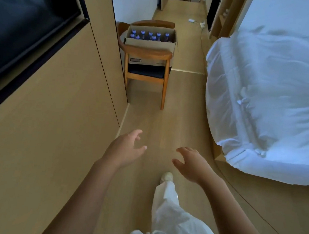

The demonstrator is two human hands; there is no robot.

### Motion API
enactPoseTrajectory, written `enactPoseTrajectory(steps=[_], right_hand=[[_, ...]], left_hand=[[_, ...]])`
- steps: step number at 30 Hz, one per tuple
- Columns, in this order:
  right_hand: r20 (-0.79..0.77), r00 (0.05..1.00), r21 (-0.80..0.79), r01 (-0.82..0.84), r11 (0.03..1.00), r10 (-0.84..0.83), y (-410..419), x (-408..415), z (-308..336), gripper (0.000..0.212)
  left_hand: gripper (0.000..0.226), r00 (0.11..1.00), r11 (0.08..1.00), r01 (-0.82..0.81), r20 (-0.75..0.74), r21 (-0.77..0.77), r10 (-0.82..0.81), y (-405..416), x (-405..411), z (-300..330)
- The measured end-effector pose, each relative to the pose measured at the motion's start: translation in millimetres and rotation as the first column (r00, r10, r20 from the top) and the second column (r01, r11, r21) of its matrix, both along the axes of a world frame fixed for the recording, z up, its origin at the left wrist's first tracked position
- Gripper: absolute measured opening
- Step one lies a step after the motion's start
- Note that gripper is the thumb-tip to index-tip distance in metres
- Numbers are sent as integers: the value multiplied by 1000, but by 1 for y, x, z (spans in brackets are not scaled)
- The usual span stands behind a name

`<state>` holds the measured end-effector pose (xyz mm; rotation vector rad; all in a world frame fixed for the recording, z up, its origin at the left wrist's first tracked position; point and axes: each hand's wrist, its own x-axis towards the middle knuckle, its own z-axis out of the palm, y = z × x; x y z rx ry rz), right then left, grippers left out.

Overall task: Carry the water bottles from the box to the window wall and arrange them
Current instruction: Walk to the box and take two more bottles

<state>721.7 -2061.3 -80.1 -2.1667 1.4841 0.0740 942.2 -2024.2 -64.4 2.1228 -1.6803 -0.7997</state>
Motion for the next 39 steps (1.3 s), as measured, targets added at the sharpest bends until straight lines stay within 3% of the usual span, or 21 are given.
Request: enactPoseTrajectory(steps=[12,21,34,39], right_hand=[[47,999,6,-6,1000,6,-303,42,8,51],[34,996,27,-81,996,80,-461,99,7,48],[90,995,59,29,998,-34,-686,203,16,31],[108,989,60,100,993,-106,-752,223,8,39]], left_hand=[[57,990,990,-139,-28,-34,138,-277,54,14],[55,978,982,-189,-89,-19,186,-426,102,3],[55,996,998,-13,-85,-55,9,-692,202,8],[55,995,998,61,-75,10,-60,-756,212,-2]])
